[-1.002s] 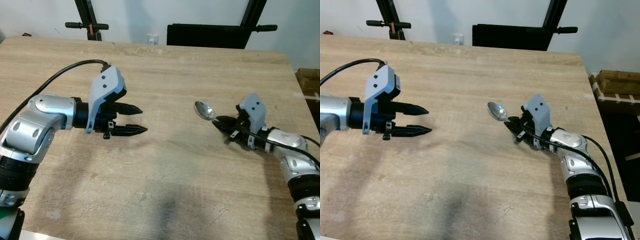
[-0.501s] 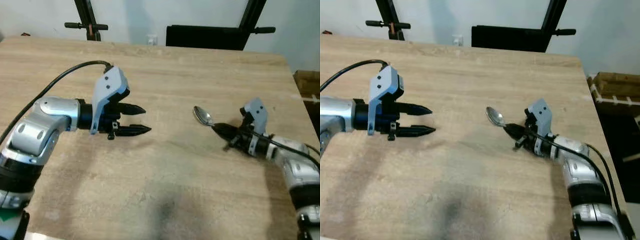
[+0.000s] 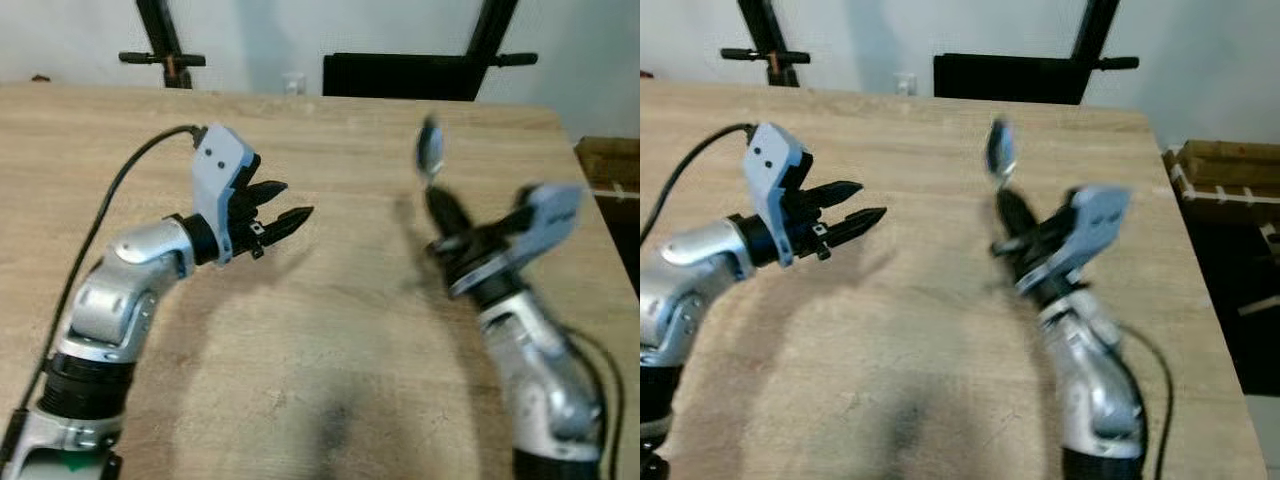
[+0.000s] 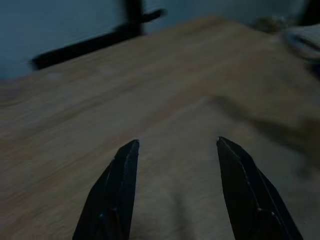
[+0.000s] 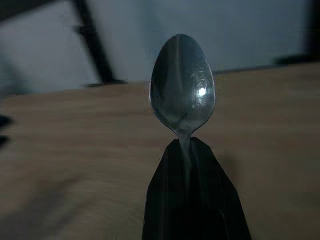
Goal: Setting the table
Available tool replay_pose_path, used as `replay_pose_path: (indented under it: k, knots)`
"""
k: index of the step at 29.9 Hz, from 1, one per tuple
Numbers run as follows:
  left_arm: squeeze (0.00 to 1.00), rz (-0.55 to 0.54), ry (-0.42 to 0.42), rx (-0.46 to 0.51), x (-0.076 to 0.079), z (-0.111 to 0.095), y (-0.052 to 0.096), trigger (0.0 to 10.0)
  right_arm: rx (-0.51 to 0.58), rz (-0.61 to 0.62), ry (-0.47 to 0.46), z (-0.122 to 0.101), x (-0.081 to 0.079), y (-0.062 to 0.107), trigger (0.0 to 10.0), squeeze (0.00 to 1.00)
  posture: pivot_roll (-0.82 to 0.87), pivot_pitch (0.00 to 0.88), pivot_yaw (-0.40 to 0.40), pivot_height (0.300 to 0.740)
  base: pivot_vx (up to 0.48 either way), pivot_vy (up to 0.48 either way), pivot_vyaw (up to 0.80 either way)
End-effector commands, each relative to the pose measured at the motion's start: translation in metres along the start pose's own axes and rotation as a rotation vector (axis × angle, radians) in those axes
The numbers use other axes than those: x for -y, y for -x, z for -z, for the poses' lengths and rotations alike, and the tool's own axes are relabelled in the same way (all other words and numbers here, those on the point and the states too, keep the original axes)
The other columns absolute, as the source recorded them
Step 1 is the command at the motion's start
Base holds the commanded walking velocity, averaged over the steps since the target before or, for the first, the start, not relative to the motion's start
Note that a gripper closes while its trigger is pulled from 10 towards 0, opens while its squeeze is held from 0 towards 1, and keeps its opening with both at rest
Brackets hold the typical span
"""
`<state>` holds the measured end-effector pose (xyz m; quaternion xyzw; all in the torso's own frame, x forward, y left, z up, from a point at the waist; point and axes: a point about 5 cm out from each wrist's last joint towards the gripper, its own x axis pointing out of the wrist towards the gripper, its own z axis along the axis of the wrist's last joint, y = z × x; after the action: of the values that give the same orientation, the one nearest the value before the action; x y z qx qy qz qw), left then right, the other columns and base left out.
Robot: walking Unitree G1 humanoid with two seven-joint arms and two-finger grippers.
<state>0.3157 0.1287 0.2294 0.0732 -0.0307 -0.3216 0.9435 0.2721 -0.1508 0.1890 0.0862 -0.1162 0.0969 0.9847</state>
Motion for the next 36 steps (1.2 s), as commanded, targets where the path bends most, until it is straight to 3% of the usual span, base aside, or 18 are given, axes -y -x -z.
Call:
replay_pose_path:
  k: [1,5,10,15,20,36]
  knots:
    - [0.0,-0.13,-0.004,-0.019,-0.006,0.008,0.004,10.0,0.006,0.096,0.052,0.0,0.003,0.007,10.0,0.0,-0.14,0.07,0.113,0.74,0.0,0.0,0.0]
    - [0.0,-0.291,0.022,-0.065,0.001,0.032,0.005,10.0,-0.08,0.241,0.096,0.02,0.014,0.018,10.0,0.0,-0.16,0.059,0.108,0.74,0.0,0.0,0.0]
    - [0.0,-0.34,0.063,-0.087,0.015,0.047,0.004,10.0,-0.077,0.316,0.13,0.018,0.03,0.018,10.0,0.0,-0.18,0.036,0.09,0.74,0.0,0.0,0.0]
    - [0.0,-0.39,0.089,-0.095,0.016,0.053,0.001,10.0,-0.053,0.329,0.171,0.01,0.038,0.012,10.0,0.0,-0.19,0.022,0.077,0.74,0.0,0.0,0.0]
    - [0.0,-0.448,0.081,-0.092,0.012,0.055,0.0,10.0,-0.057,0.329,0.186,0.013,0.034,0.009,10.0,0.0,-0.18,0.013,0.072,0.74,0.0,0.0,0.0]
    - [0.0,-0.477,0.104,-0.08,0.016,0.058,0.0,10.0,-0.073,0.321,0.18,0.02,0.035,0.005,10.0,0.0,-0.17,0.01,0.059,0.74,0.0,0.0,0.0]
